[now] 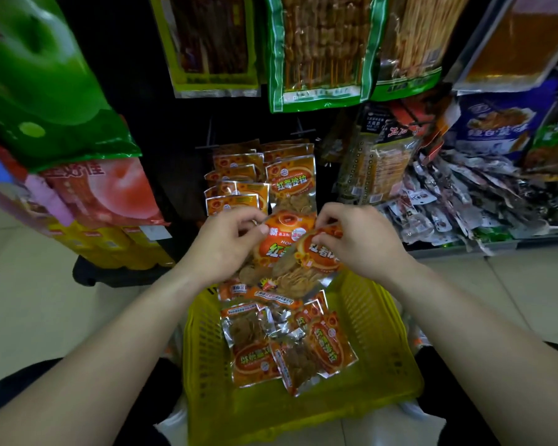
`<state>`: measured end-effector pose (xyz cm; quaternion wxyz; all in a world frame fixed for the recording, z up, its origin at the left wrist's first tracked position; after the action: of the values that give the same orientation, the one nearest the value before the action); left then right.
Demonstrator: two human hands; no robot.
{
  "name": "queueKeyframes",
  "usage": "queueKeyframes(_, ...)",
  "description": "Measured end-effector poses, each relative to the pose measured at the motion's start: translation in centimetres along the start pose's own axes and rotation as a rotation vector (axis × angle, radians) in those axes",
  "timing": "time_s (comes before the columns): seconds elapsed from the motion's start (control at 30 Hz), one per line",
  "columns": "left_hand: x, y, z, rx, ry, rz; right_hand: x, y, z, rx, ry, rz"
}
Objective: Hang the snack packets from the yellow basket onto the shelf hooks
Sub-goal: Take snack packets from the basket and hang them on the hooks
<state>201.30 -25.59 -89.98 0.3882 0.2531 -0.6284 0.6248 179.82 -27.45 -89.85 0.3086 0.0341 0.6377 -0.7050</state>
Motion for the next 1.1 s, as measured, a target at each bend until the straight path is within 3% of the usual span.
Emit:
queueKeyframes(0.37,-1.4,2.9,2.2,-0.032,-0.018,-0.247,2.2,1.3,3.2,0.013,0.108,0.093)
queueKeyframes(0.8,-1.0,3.5,1.7,-0.052,-0.079,-0.032,1.6,1.7,2.9,-0.06,0.105,0.129)
queueKeyframes(1.1,-2.3,2.0,2.7,0.016,-0.121,-0.174,2.6,1.3,3.2,-0.119,0.09,0.295)
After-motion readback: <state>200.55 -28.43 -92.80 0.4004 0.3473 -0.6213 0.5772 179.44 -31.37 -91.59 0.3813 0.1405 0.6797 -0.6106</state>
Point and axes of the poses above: each hand's wrist, its own z-axis towards the middle knuckle, its own y-axis out of the palm, x = y × z, the point moved 5 cm from there along z, towards the middle knuckle, and after that the axes turned 2 degrees about -z, right-handed, at the moved point
